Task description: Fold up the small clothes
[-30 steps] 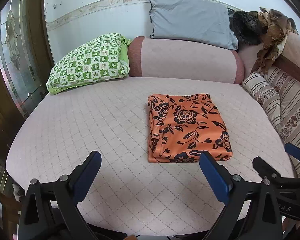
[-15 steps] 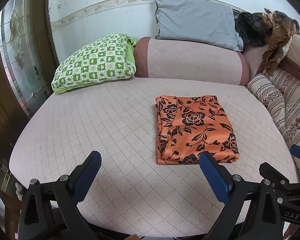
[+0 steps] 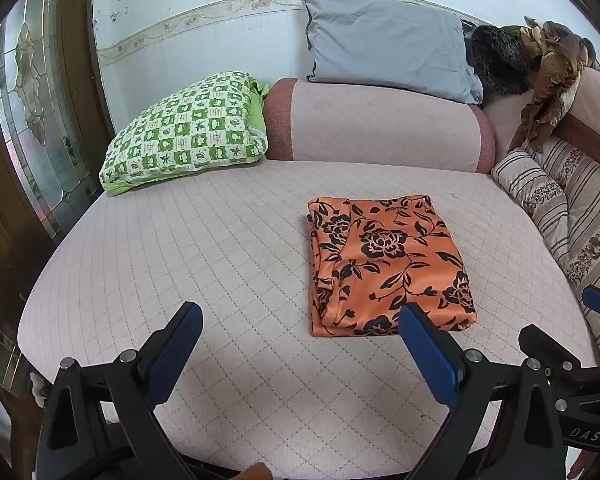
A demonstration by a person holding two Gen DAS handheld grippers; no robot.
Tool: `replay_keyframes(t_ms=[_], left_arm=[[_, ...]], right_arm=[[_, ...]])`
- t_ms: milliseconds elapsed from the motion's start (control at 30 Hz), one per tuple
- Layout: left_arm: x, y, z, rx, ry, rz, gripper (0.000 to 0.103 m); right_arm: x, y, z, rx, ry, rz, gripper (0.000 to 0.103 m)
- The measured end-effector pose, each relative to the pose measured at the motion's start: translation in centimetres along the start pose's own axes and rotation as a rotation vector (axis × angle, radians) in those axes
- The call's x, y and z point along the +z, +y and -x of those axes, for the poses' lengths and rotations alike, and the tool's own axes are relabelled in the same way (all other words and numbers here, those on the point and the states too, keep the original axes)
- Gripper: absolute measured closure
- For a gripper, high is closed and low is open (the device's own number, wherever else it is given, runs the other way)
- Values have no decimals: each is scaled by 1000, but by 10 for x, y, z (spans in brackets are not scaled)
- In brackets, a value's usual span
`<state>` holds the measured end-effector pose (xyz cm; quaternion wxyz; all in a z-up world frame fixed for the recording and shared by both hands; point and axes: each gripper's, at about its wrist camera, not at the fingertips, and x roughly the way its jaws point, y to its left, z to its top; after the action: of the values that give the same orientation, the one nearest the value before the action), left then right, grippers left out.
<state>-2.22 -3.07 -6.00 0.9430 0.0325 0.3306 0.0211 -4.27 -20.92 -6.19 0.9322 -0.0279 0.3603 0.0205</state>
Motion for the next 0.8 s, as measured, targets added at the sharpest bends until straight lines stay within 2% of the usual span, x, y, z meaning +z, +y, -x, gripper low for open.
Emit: replay_keyframes(t_ms=[800], left_arm=[[5, 1, -8, -3, 13, 10, 5]], right_arm=[[4, -5, -7, -17, -1, -24, 0]])
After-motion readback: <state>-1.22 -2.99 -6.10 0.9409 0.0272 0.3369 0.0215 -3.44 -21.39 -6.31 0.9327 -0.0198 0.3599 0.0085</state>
